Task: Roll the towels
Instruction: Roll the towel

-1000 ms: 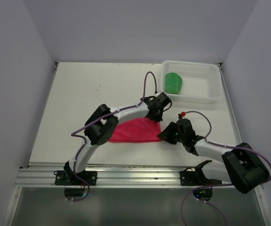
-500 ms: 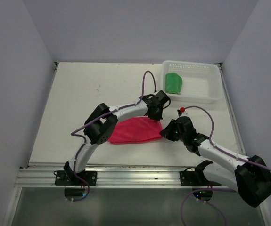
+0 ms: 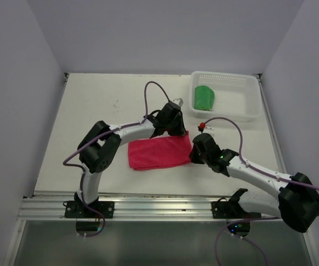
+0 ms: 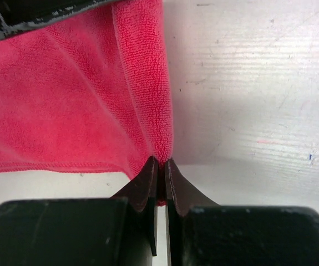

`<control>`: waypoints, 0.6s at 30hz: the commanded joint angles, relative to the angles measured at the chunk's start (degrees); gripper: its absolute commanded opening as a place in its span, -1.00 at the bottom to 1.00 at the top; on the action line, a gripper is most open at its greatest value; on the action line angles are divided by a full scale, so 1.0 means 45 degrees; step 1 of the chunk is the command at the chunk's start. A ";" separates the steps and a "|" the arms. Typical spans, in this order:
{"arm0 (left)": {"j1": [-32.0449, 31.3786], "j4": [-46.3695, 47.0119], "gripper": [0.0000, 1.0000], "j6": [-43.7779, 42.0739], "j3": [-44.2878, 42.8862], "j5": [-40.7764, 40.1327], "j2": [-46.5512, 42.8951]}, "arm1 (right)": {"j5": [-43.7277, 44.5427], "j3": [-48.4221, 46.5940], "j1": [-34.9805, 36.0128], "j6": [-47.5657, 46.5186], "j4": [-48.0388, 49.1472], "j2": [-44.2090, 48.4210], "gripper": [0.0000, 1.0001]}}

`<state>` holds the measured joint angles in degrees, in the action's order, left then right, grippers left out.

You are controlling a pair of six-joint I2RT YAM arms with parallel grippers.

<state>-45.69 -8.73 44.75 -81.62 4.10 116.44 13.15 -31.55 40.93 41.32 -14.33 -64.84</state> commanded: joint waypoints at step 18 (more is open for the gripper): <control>0.1364 0.3737 -1.00 -0.0160 0.2844 0.0690 -0.1833 | 0.2526 -0.2266 0.1823 -0.0471 -0.2734 -0.2192 -1.00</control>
<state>-41.69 1.61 44.93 -69.91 9.45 111.92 21.74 -39.94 48.31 39.40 -20.60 -73.89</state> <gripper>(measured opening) 0.064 0.055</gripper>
